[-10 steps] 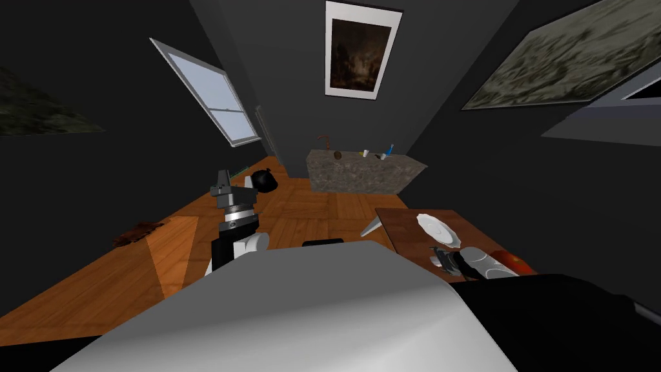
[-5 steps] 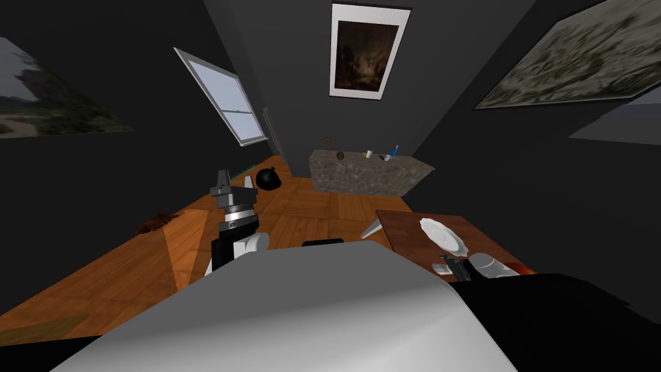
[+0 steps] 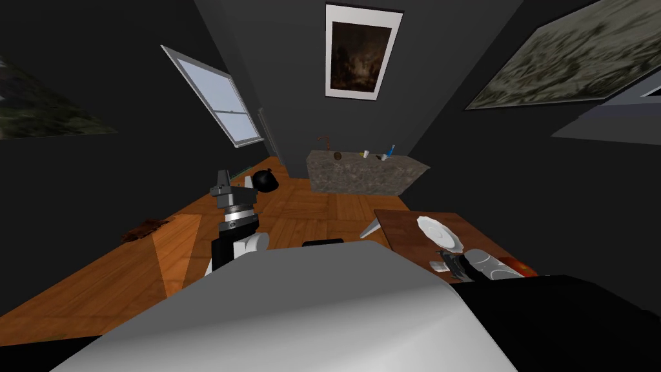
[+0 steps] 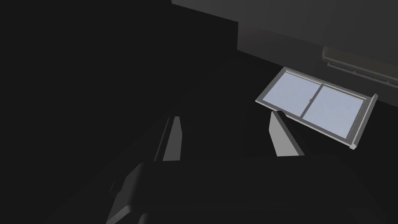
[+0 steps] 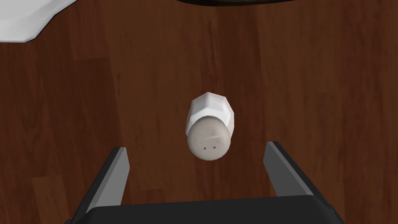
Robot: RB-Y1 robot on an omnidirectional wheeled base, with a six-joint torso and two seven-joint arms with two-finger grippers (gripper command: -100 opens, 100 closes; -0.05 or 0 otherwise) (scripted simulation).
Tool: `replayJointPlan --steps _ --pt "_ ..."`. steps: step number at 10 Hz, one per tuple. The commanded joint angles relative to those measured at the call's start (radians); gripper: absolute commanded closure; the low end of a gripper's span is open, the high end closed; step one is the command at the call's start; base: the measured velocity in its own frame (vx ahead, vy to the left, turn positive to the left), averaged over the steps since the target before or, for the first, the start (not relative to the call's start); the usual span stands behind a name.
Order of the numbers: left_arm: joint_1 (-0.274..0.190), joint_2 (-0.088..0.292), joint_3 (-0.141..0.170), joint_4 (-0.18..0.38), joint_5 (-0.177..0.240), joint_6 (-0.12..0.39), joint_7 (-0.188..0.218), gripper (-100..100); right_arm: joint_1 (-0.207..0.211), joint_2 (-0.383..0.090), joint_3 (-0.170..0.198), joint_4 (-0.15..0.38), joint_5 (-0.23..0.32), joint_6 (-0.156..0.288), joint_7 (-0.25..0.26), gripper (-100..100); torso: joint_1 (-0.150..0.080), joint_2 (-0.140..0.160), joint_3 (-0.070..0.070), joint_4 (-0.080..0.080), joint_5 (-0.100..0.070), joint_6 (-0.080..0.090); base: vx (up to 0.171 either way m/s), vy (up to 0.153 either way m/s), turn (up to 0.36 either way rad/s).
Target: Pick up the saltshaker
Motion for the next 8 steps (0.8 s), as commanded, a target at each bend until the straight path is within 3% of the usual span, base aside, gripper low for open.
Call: replayJointPlan --steps 1,2,4,5,6,8 --pt "0.000 0.000 0.000 0.000 0.000 0.000 0.000 0 0.010 -0.002 0.029 -0.018 -0.015 0.000 -0.015 -100 0.000 0.000 0.000 0.000 0.000 0.000 0.000 0.000 0.000" --pt "0.000 0.000 0.000 0.000 0.000 0.000 0.000 0 -0.015 -0.018 0.069 -0.027 -0.061 0.027 0.012 -100 0.000 0.001 0.001 0.000 0.000 0.000 0.038 -0.017 -0.208" --pt "0.000 0.000 0.000 0.000 0.000 0.000 0.000 0 -0.015 -0.018 0.128 -0.027 -0.118 0.027 0.012 -100 0.000 -0.001 0.000 0.000 0.000 0.000 0.039 -0.007 -0.049" --pt "0.000 0.000 0.000 0.000 0.000 0.000 0.000 0 -0.015 -0.018 0.145 -0.027 -0.120 0.027 0.012 -100 0.000 0.000 0.000 0.000 0.000 0.000 0.010 0.000 0.019" --pt "0.000 0.000 0.000 0.000 0.000 0.000 0.000 0 -0.041 -0.033 0.181 -0.036 -0.164 0.054 0.038 -100 0.000 0.001 0.001 0.000 0.000 0.000 0.045 -0.016 -0.211" --pt "0.000 0.000 0.000 0.000 0.000 0.000 0.000 0 -0.041 -0.033 0.252 -0.036 -0.208 0.054 0.038 -100 0.000 -0.001 0.000 0.000 0.000 0.000 0.041 -0.004 -0.051"
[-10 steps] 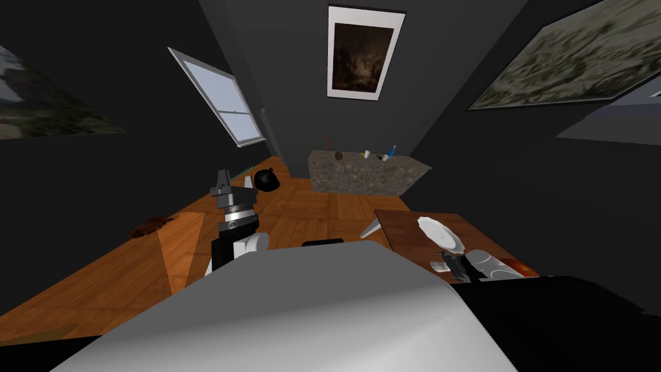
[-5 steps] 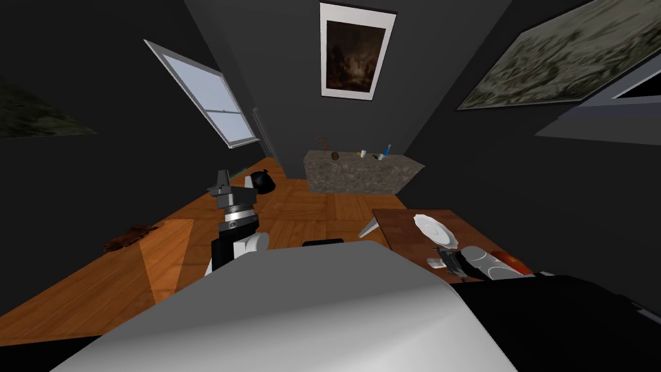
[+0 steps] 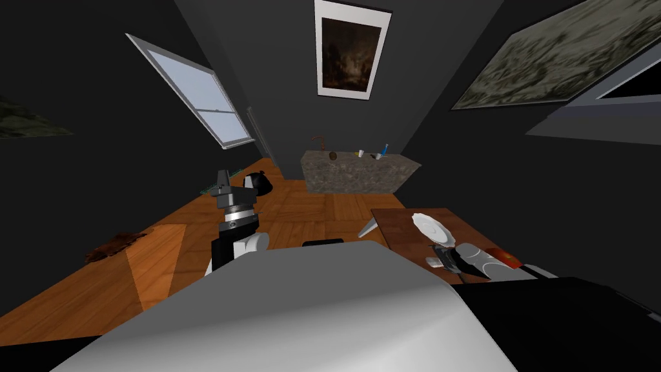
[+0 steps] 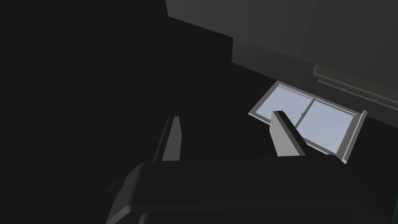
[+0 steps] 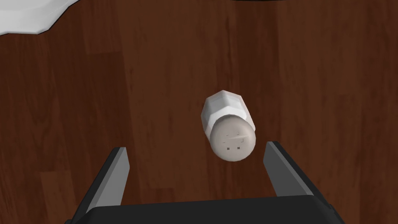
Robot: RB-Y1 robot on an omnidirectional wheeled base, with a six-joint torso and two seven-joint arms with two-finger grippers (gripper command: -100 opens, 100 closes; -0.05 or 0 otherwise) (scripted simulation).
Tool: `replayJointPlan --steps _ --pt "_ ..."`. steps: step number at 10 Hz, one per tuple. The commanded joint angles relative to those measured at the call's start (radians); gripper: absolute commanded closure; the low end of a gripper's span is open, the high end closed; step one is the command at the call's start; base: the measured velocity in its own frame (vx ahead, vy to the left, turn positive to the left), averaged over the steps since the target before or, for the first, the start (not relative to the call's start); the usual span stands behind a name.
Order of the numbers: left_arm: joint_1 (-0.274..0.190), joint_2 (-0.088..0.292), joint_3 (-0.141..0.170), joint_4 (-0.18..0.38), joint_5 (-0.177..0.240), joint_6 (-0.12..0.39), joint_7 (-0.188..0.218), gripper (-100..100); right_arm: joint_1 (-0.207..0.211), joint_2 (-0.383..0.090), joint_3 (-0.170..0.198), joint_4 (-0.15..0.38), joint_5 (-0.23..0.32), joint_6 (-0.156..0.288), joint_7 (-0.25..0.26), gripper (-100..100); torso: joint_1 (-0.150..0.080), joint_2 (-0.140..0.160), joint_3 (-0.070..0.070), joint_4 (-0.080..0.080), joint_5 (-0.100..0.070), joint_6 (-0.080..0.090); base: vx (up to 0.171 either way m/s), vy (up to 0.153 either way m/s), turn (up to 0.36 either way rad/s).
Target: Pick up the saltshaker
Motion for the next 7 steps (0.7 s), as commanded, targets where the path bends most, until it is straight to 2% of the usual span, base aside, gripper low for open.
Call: replayJointPlan --steps 1,2,4,5,6,7 --pt "0.000 0.000 0.000 0.000 0.000 0.000 0.000 0 -0.008 0.002 0.030 0.013 -0.036 0.000 0.020 -100 0.000 0.000 0.000 0.000 0.000 0.000 0.005 0.000 0.019" --pt "0.000 0.000 0.000 0.000 0.000 0.000 0.000 0 -0.034 -0.014 0.071 0.004 -0.071 0.027 0.046 -100 0.000 0.001 0.001 0.000 0.000 0.000 0.043 -0.010 -0.217" --pt "0.000 0.000 0.000 0.000 0.000 0.000 0.000 0 -0.034 -0.014 0.117 0.004 -0.140 0.027 0.046 -100 0.000 -0.001 0.000 0.000 0.000 0.000 0.043 -0.004 -0.050" --pt "0.000 0.000 0.000 0.000 0.000 0.000 0.000 0 -0.034 -0.014 0.146 0.004 -0.140 0.027 0.046 -100 0.000 0.000 0.000 0.000 0.000 0.000 0.005 -0.002 0.020" --pt "0.000 0.000 0.000 0.000 0.000 0.000 0.000 0 -0.060 -0.029 0.178 -0.005 -0.184 0.054 0.073 -100 0.000 0.001 0.001 0.000 0.000 0.000 0.039 -0.018 -0.188" --pt "0.000 0.000 0.000 0.000 0.000 0.000 0.000 0 -0.060 -0.029 0.206 -0.005 -0.215 0.054 0.073 -100 -0.001 0.000 0.000 0.000 0.000 0.001 0.052 -0.005 -0.132"
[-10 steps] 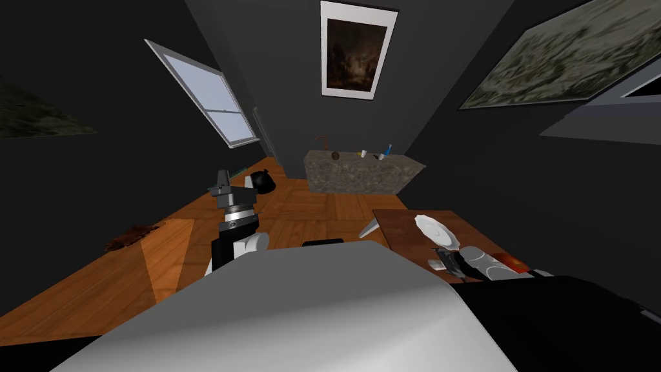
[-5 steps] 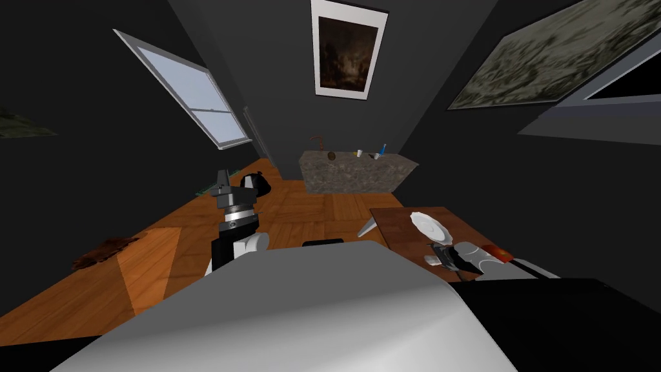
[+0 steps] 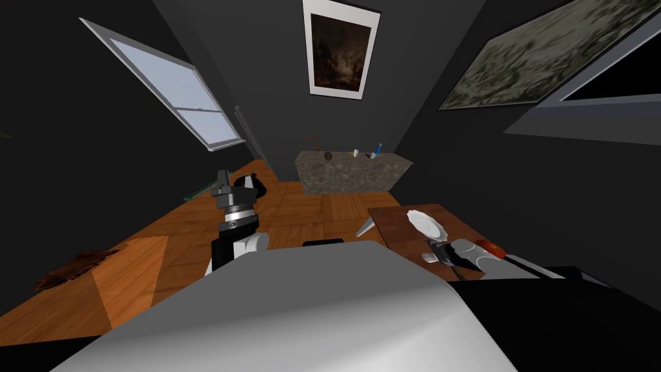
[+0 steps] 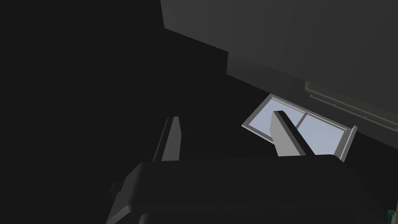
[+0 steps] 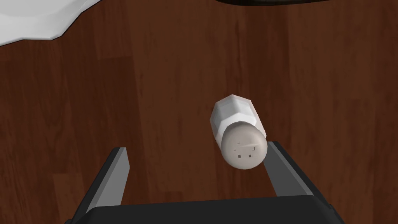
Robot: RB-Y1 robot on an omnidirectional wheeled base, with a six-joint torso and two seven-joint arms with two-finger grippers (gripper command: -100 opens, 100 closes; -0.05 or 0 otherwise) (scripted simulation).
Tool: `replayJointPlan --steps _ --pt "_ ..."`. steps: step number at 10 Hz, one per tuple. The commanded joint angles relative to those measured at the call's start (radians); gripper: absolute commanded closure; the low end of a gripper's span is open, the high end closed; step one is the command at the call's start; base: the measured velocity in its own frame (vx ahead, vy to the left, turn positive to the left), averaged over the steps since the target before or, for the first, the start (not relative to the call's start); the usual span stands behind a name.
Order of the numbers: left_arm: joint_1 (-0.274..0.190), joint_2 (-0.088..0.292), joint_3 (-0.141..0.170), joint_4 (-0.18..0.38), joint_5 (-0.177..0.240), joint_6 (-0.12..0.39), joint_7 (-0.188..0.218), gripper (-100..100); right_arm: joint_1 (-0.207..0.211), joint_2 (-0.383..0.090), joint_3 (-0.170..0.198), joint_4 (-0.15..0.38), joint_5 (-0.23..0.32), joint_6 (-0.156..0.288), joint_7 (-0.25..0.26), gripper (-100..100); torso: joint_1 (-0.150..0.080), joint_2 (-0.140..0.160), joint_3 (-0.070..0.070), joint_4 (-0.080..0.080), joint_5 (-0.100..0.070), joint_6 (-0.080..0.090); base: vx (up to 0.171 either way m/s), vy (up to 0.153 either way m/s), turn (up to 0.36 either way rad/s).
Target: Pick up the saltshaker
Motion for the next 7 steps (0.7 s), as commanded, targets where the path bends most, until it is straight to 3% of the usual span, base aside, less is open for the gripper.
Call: replayJointPlan --steps 1,2,3,5,6,7 --pt "0.000 0.000 0.000 0.000 0.000 0.000 0.000 0 0.007 -0.008 0.050 -0.025 -0.043 0.011 -0.015 -100 0.000 0.000 0.000 0.000 0.000 0.000 0.027 0.007 0.002" --pt "0.000 0.000 0.000 0.000 0.000 0.000 0.000 0 0.007 -0.008 0.084 -0.025 -0.043 0.011 -0.015 -100 0.000 0.001 0.000 0.000 0.000 -0.001 0.008 0.002 0.017" --pt "0.000 0.000 0.000 0.000 0.000 0.000 0.000 0 -0.019 -0.024 0.114 -0.034 -0.087 0.037 0.011 -100 0.000 0.002 0.001 0.000 -0.001 -0.001 0.048 -0.004 -0.194" --pt "0.000 0.000 0.000 0.000 0.000 0.000 0.000 0 -0.019 -0.024 0.170 -0.034 -0.148 0.037 0.011 -100 0.000 -0.001 0.000 0.000 0.000 0.000 0.044 -0.001 -0.063" --pt "0.000 0.000 0.000 0.000 0.000 0.000 0.000 0 -0.019 -0.024 0.200 -0.034 -0.148 0.037 0.011 -100 0.000 0.000 0.000 0.000 -0.001 -0.001 0.005 -0.008 0.026" --pt "0.000 0.000 0.000 0.000 0.000 0.000 0.000 0 -0.019 -0.024 0.200 -0.034 -0.148 0.037 0.011 -100 -0.002 0.001 0.001 0.000 -0.002 -0.001 -0.005 -0.003 0.008"
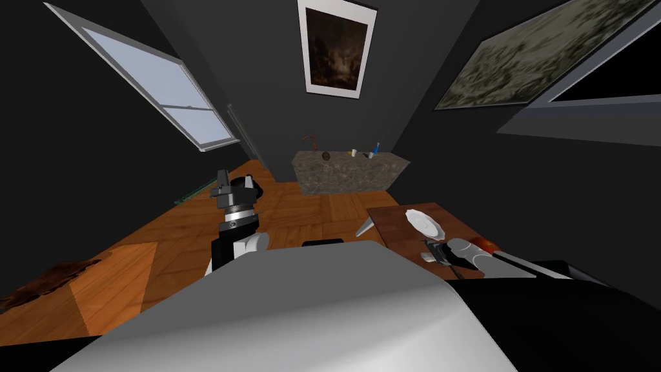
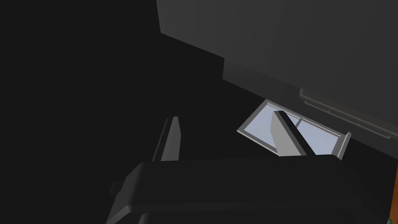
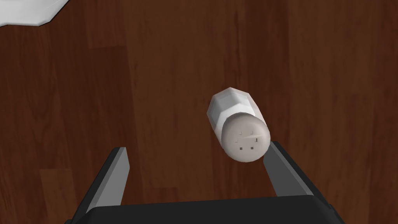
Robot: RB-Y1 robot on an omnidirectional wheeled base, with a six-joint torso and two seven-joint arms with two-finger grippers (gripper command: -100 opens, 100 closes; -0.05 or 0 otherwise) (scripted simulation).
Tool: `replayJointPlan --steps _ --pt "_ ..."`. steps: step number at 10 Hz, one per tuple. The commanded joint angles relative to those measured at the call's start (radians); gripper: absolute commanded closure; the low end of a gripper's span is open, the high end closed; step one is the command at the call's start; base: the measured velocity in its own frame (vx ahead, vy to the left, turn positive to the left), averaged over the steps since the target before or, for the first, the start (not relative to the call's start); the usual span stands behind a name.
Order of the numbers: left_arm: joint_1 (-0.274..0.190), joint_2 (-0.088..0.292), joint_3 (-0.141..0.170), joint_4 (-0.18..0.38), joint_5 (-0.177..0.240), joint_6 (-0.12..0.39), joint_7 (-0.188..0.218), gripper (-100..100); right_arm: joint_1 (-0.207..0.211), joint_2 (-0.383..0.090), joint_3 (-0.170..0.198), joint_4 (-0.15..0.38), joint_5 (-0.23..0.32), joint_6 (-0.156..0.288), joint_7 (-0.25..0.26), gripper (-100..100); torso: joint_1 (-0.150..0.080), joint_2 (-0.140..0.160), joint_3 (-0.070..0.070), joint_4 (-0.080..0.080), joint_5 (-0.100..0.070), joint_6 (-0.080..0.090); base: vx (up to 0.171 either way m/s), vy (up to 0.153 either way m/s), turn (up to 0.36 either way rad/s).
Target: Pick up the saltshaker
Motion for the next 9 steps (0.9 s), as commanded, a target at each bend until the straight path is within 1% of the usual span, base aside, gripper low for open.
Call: replayJointPlan --steps 1,2,3,4,5,6,7,8,9 --pt "0.000 0.000 0.000 0.000 0.000 0.000 0.000 0 -0.016 -0.020 0.050 -0.026 -0.050 0.035 0.011 -100 0.000 0.000 0.000 0.000 0.000 0.000 0.035 -0.005 -0.237" --pt "0.000 0.000 0.000 0.000 0.000 0.000 0.000 0 -0.016 -0.020 0.072 -0.026 -0.080 0.035 0.011 -100 0.000 -0.002 -0.001 0.000 0.000 0.001 0.050 0.008 -0.104" --pt "0.000 0.000 0.000 0.000 0.000 0.000 0.000 0 -0.016 -0.020 0.099 -0.026 -0.104 0.035 0.011 -100 0.001 -0.003 -0.001 -0.001 0.000 0.000 0.032 0.001 0.029" --pt "0.000 0.000 0.000 0.000 0.000 0.000 0.000 0 -0.016 -0.020 0.125 -0.026 -0.104 0.035 0.011 -100 0.000 -0.002 -0.001 -0.001 0.000 0.000 0.015 -0.006 0.023" --pt "0.000 0.000 0.000 0.000 0.000 0.000 0.000 0 -0.042 -0.036 0.156 -0.035 -0.151 0.062 0.038 -100 0.000 -0.001 -0.001 0.000 0.000 0.000 0.044 -0.018 -0.204" --pt "0.000 0.000 0.000 0.000 0.000 0.000 0.000 0 -0.042 -0.036 0.192 -0.035 -0.176 0.062 0.038 -100 -0.001 -0.002 -0.001 0.000 0.000 0.001 0.058 -0.004 -0.124" --pt "0.000 0.000 0.000 0.000 0.000 0.000 0.000 0 -0.042 -0.036 0.220 -0.035 -0.208 0.062 0.038 -100 0.000 -0.003 -0.002 -0.001 0.000 0.000 0.033 0.006 0.010" --pt "0.000 0.000 0.000 0.000 0.000 0.000 0.000 0 -0.042 -0.036 0.242 -0.035 -0.209 0.062 0.038 -100 0.000 -0.003 -0.001 -0.001 0.000 0.000 0.007 0.003 0.017" --pt "0.000 0.000 0.000 0.000 0.000 0.000 0.000 0 -0.068 -0.052 0.278 -0.044 -0.252 0.089 0.064 -100 0.000 -0.001 -0.001 0.000 0.000 0.000 0.044 0.000 -0.211"
